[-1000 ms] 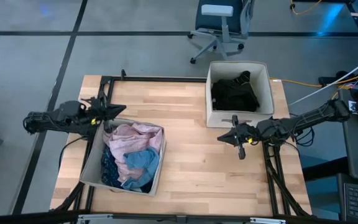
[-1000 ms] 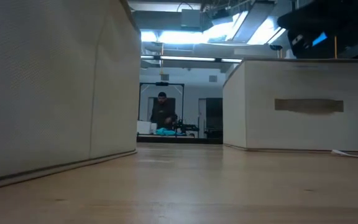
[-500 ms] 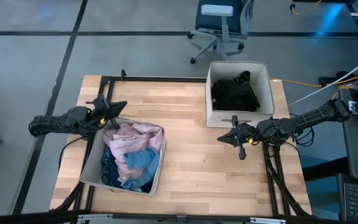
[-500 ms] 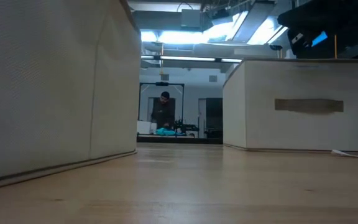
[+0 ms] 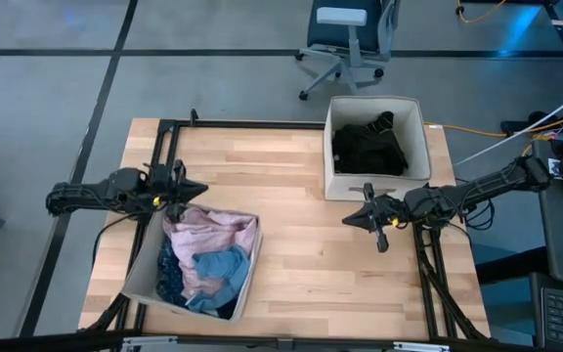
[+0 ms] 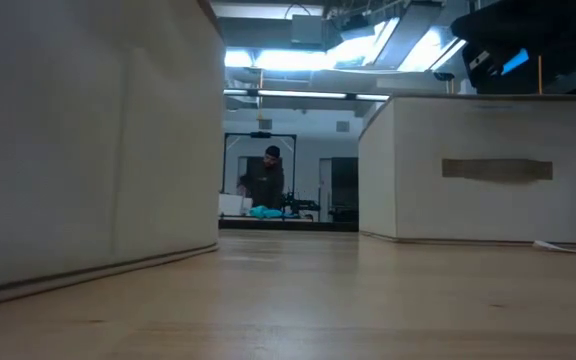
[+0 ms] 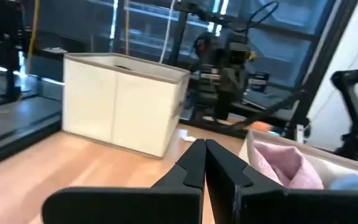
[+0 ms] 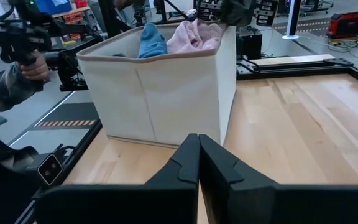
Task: Sort clothes
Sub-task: Adjust the bottom white laundry organizer on the table, then return to Home Position
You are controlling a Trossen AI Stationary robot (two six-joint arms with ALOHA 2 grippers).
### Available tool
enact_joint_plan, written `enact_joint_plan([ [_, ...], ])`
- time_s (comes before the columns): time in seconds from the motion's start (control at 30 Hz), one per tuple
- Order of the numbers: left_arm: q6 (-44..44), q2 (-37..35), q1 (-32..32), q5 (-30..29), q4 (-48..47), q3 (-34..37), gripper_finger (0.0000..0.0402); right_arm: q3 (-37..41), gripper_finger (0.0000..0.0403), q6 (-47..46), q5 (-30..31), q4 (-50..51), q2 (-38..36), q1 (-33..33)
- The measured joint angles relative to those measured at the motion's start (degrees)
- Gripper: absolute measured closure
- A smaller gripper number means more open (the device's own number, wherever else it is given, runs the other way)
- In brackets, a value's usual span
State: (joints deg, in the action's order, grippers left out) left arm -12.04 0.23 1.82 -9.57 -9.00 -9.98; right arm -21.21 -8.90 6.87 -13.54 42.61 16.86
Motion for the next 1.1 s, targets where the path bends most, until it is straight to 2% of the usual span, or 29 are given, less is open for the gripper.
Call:
enact_joint_plan([
  [0.07, 0.2, 0.0, 0.0, -0.2, 1.8, 0.1, 0.0401, 0.0, 0.0395, 0.0, 0.0, 0.0, 0.0, 0.0],
  [0.2, 7.1, 0.2, 0.0, -8.0, 8.6, -0.4, 0.0401, 0.0, 0.0395, 0.1, 0.0, 0.0, 0.0, 0.0],
  [0.3, 14.1, 0.1, -0.2, -19.3, 9.6, -1.0, 0.0401, 0.0, 0.0395, 0.0, 0.0, 0.0, 0.0, 0.0],
  [0.37, 15.8, 0.2, -0.6, -27.8, 8.2, -0.8, 0.0401, 0.0, 0.0395, -0.1, 0.0, 0.0, 0.0, 0.0],
  [0.43, 16.4, 0.1, -1.3, -33.4, 6.4, -0.8, 0.0401, 0.0, 0.0395, -0.1, 0.0, 0.0, 0.0, 0.0],
  [0.6, 9.9, 0.1, -2.9, -35.6, 0.1, 2.3, 0.0401, 0.0, 0.0395, 0.1, 0.0, 0.0, 0.0, 0.0],
  [0.67, 7.3, 0.1, -3.1, -33.4, -1.5, 3.9, 0.0401, 0.0, 0.0395, 0.1, 0.0, 0.0, 0.0, 0.0],
  [0.7, 6.4, 0.1, -3.1, -30.3, -1.5, 4.6, 0.0401, 0.0, 0.0395, 0.1, 0.0, 0.0, 0.0, 0.0],
  [0.87, 5.3, 0.1, -3.1, -8.0, 2.8, 5.6, 0.0401, 0.0, 0.0395, 0.1, 0.0, 0.0, 0.0, 0.0],
  [0.93, 5.2, 0.1, -3.0, -0.8, 2.9, 5.5, 0.0401, 0.0, 0.0395, 0.3, 0.0, 0.0, 0.0, 0.0],
  [1.0, 6.1, 0.1, -3.0, 1.7, 2.7, 5.5, 0.0401, 0.0, 0.0395, 0.4, 0.0, 0.0, 0.0, 0.0],
  [1.1, 8.8, 0.1, -3.1, 1.8, 3.1, 5.5, 0.0401, 0.0, 0.0395, 0.6, 0.0, 0.0, 0.0, 0.0],
])
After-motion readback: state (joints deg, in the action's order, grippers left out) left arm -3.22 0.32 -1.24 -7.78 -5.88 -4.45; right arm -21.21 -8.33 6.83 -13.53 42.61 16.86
